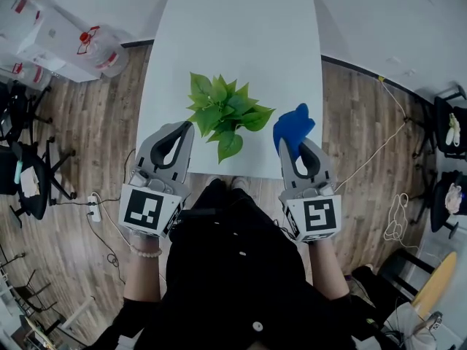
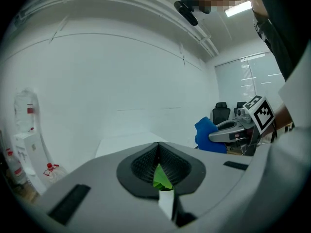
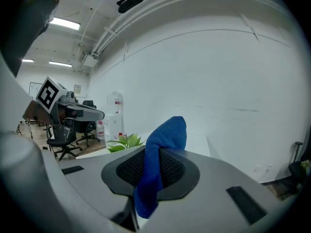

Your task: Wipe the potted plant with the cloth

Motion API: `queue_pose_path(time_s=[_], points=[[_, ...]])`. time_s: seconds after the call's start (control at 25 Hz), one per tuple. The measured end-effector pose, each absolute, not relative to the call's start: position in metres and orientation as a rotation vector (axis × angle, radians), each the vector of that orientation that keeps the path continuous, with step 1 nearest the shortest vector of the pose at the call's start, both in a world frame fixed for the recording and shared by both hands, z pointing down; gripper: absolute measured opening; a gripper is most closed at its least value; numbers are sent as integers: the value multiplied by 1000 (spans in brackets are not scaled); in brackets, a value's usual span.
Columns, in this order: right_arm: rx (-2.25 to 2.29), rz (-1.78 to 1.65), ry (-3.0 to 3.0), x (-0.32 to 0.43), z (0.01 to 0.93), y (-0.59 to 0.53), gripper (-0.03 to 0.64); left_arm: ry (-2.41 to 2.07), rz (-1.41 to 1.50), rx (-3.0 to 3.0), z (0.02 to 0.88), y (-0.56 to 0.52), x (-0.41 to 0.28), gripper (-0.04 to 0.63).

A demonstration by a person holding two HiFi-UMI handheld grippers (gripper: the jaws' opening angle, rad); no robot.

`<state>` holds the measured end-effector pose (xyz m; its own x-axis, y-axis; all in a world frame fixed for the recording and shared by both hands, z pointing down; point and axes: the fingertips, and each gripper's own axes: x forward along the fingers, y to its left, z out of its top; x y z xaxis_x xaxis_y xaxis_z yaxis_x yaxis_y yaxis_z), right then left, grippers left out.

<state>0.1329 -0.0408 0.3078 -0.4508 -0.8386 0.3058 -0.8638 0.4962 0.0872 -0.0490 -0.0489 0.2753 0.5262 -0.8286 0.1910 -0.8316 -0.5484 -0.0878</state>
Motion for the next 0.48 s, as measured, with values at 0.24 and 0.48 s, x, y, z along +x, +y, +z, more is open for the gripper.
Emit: queue_pose_path(time_s=[0.24,0.48], points=[[1457,162,-2380,137,327,-40,84,-1431,274,2728,290,-55,-57,15],[1465,214,-2332,135,352,-39,84,-1342,331,2700,323,-54,-68,92]])
